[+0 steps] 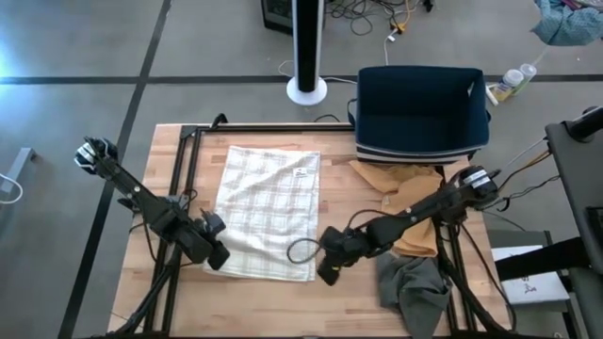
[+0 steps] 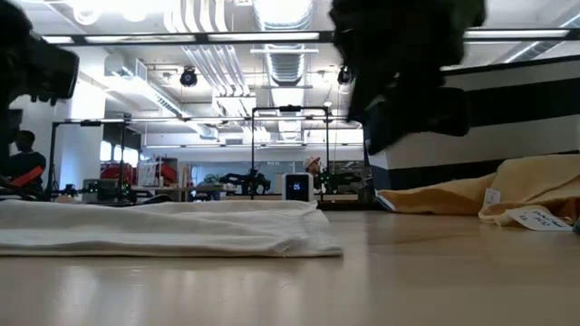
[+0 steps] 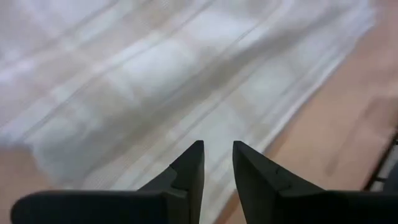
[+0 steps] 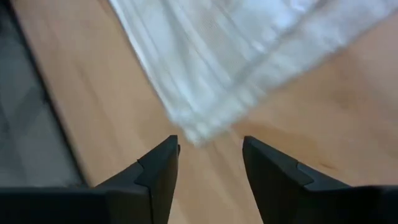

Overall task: Fold towel
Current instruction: Fold the white towel

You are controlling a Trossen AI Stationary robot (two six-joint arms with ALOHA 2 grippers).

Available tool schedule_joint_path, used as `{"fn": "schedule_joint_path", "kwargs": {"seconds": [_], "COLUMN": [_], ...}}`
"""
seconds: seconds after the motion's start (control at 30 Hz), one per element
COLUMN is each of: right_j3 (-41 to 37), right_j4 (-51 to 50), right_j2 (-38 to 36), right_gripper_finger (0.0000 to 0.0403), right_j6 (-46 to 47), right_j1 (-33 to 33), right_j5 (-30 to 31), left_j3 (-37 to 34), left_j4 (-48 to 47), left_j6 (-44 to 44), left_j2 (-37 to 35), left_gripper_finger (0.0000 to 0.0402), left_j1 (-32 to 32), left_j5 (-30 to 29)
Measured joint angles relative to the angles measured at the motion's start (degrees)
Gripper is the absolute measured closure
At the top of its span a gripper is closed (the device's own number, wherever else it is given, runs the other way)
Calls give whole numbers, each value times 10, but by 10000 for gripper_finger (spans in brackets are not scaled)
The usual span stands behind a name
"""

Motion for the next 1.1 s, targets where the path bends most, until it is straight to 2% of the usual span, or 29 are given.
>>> {"fn": "schedule_joint_path", "kwargs": {"seconds": [0.13,0.3,0.47,0.63,0.9,1.1], "right_j3": [0,-1,-2,1,0,3], "right_j4": [88,84,81,80,85,110], "right_j2": [47,70,69,75,100,110], "right_gripper_finger": [224,229,225,226,227,227], "right_j6": [91,159,136,127,149,163], "right_j1": [-10,-44,-93,-133,-143,-141], "right_j5": [9,64,63,33,-8,-11], "left_j3": [0,1,1,2,2,2], "left_j4": [51,150,231,291,328,329], "left_j6": [18,51,56,55,54,54], "left_j2": [25,91,164,211,227,226], "left_gripper_finger": [326,326,326,326,326,326], "left_j1": [0,-1,-3,-6,-10,-11], "left_j5": [-16,0,28,37,43,44]}}
